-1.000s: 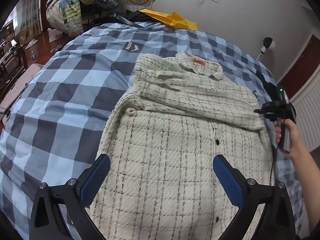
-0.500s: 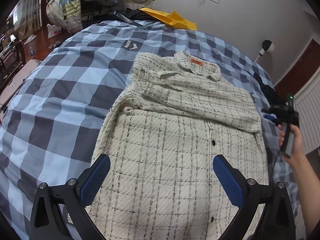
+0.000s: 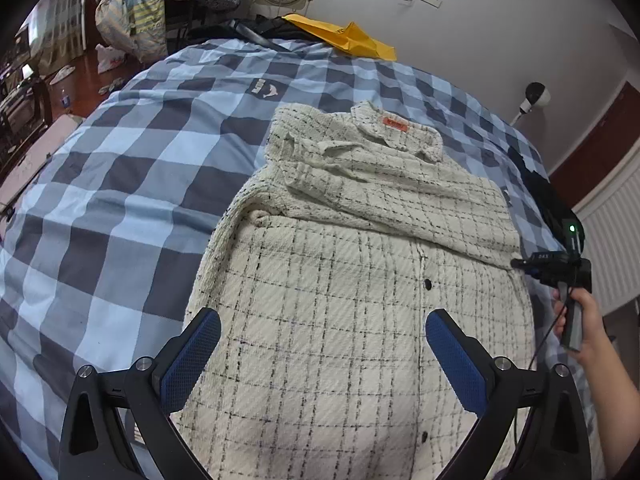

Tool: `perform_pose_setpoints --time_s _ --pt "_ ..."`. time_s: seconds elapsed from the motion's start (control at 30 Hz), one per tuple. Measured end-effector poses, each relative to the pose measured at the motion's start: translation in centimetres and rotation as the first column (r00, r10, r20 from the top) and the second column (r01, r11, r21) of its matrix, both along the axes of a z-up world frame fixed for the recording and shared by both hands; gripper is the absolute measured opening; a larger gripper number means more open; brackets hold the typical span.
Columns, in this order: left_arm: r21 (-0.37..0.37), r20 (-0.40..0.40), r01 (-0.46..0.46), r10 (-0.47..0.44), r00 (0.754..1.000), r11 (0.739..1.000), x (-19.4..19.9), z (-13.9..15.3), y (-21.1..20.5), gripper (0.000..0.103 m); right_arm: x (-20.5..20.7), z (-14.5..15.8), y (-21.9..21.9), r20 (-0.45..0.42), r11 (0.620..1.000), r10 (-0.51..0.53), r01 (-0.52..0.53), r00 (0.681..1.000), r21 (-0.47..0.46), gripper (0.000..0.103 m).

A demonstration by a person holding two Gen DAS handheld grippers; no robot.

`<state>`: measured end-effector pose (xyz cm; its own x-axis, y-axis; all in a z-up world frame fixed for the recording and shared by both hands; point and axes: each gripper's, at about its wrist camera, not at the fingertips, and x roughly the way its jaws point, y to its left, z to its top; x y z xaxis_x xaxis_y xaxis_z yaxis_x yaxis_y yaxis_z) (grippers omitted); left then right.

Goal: Fold small clothes

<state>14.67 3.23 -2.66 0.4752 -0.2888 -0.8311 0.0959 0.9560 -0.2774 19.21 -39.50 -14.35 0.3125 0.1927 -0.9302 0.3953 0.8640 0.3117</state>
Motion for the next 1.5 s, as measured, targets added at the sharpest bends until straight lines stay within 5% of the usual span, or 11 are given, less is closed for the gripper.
perform_pose_setpoints --time_s 0.4,0.47,0.53,0.57,0.73,0.77,0.8,0.83,1.0,1.13,1.5 --pt "-0.018 0.002 -0.009 0.009 1.0 1.0 0.0 0.2 0.3 0.103 -3.3 3.4 -0.2 0.042 0.985 -0.034 0.041 0.999 -0.167 0.011" --pt "-0.025 -0.001 -0.012 0.012 1.0 1.0 0.0 0.2 0.4 0.103 -3.9 4.5 1.3 0.041 0.973 0.037 -0.026 0.998 -0.23 0.028" --pt "-0.024 -0.001 -0.013 0.013 1.0 1.0 0.0 0.2 0.4 0.103 -4.6 4.6 2.7 0.024 0.954 0.084 -0.073 0.996 -0.29 0.078" --pt "-0.022 0.0 -0.01 0.01 1.0 1.0 0.0 0.2 0.4 0.103 -4.9 4.6 3.2 0.026 0.947 0.102 -0.09 0.994 -0.307 0.08" --pt "-0.008 0.001 -0.009 0.009 1.0 1.0 -0.2 0.1 0.5 0.103 -4.5 1.4 3.4 -0.106 0.911 0.134 -0.165 0.985 -0.378 0.077" --pt "-0.012 -0.001 -0.011 0.011 1.0 1.0 -0.1 0.1 0.5 0.103 -4.4 0.7 3.0 -0.122 0.902 0.12 -0.16 0.985 -0.401 0.068" --pt "-0.014 -0.002 -0.014 0.014 1.0 1.0 -0.1 0.1 0.6 0.103 -4.5 0.5 2.7 -0.122 0.899 0.116 -0.156 0.986 -0.408 0.033" --pt "-0.018 -0.003 -0.017 0.017 1.0 1.0 0.0 0.1 0.7 0.103 -4.5 0.3 2.0 -0.109 0.917 0.103 -0.137 0.989 -0.375 0.016" --pt "-0.034 -0.018 -0.012 0.012 1.0 0.999 0.3 0.0 0.9 0.103 -6.0 0.0 -2.5 -0.045 0.984 -0.096 0.088 0.994 -0.158 0.019" --pt "-0.011 -0.012 -0.01 0.009 1.0 1.0 0.6 0.2 1.4 0.103 -7.2 0.0 -3.7 -0.067 0.978 -0.131 0.119 0.989 -0.169 0.048" --pt "0.197 0.048 -0.022 0.013 0.999 0.98 -1.1 1.2 3.6 0.103 -19.0 7.6 -3.7 -0.082 0.989 -0.124 0.116 0.989 -0.09 0.049"
